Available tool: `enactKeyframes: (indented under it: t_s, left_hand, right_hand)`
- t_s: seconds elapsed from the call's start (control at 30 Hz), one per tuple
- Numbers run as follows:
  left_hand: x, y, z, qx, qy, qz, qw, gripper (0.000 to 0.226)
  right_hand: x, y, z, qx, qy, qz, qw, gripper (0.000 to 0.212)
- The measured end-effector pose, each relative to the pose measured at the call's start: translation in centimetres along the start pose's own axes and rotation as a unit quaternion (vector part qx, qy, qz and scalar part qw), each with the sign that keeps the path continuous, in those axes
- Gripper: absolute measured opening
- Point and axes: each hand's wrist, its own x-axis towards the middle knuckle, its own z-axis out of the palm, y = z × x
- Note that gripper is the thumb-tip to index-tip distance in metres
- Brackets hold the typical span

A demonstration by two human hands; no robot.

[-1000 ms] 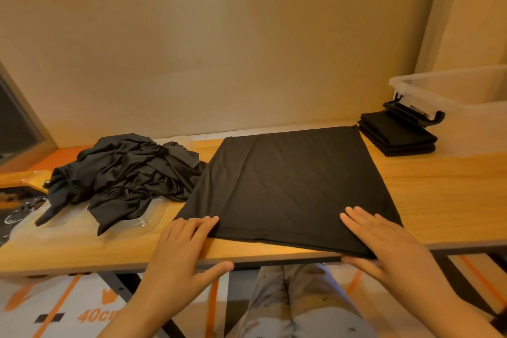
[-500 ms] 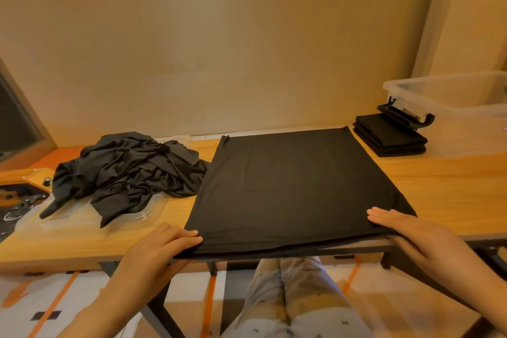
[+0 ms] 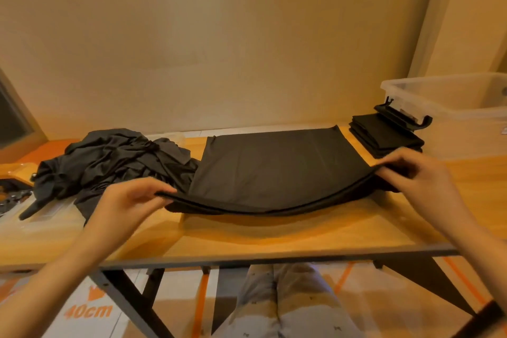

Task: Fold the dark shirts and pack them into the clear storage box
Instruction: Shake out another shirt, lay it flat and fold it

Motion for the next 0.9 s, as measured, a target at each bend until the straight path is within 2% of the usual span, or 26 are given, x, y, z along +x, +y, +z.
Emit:
enactKeyframes:
  t_s: [0.1, 0.2, 0.3, 0.43, 0.5, 0.57, 0.63, 0.73, 0.9]
  left_hand:
    - [5.2, 0.3, -0.5, -0.064, 0.012, -0.058, 0.996, 0.016]
    - [11.2, -0.2, -0.4, -0.134, 0.044, -0.126, 0.982, 0.008]
    - [17.6, -0.7, -0.4, -0.205, 0.066, -0.158, 0.964, 0.012]
    - [26.0, 1.3, -3.3, -0.191, 0.119, -0.107, 0.968, 0.018]
    - [30.2, 3.8, -6.5, -0.191, 0.160, -0.057, 0.967, 0.021]
    - [33.6, 6.3, -10.1, -0.190, 0.197, -0.016, 0.962, 0.020]
    - [35.9, 8.3, -13.2, -0.189, 0.230, 0.015, 0.955, 0.019]
    - [37.6, 10.2, -15.9, -0.195, 0.273, 0.043, 0.941, 0.019]
    - [36.6, 10.2, -17.0, -0.194, 0.291, 0.043, 0.936, 0.017]
  right_hand:
    - [5.9, -1.5, 0.2, 0.080, 0.020, 0.030, 0.996, 0.006]
    - [11.7, -1.9, 1.1, 0.109, -0.008, 0.066, 0.992, 0.009]
    - [17.5, -1.5, 1.7, 0.123, -0.006, 0.086, 0.989, 0.013]
    - [25.5, -3.1, -0.5, 0.075, -0.007, 0.071, 0.995, 0.027]
    - [29.4, -5.5, -2.9, 0.073, 0.034, 0.034, 0.996, 0.029]
    - [32.7, -8.4, -5.3, 0.091, 0.091, -0.002, 0.992, 0.019]
    - [35.6, -10.8, -7.6, 0.115, 0.146, -0.037, 0.982, 0.018]
    - [38.1, -13.0, -10.0, 0.150, 0.184, -0.075, 0.968, 0.020]
    - [36.9, -14.0, -10.5, 0.181, 0.178, -0.094, 0.963, 0.018]
